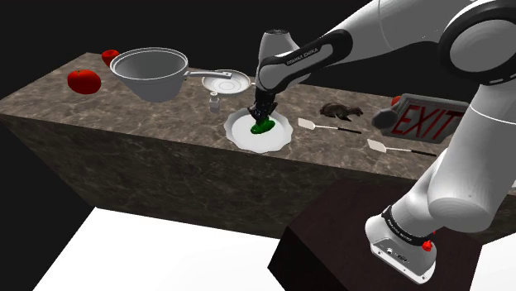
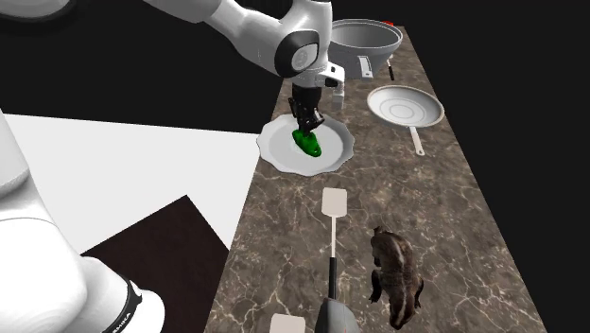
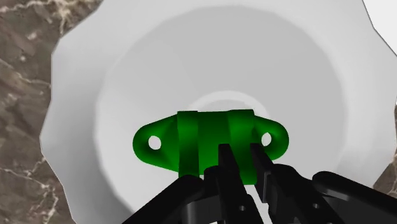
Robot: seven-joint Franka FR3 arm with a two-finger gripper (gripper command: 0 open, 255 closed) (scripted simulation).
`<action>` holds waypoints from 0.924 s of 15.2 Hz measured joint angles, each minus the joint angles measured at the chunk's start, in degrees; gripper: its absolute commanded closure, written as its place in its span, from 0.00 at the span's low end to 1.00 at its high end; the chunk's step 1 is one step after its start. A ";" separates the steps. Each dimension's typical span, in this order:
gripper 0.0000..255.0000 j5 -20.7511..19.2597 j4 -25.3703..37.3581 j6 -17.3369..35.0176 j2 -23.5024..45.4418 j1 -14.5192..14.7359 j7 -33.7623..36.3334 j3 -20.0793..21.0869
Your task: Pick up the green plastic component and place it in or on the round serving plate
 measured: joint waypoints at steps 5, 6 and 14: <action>0.00 0.04 0.26 0.15 -0.15 0.08 -0.05 0.12; 0.00 0.05 0.31 0.14 -0.14 0.07 -0.08 0.13; 0.00 -0.33 2.26 -5.91 -3.73 -0.15 0.20 -0.16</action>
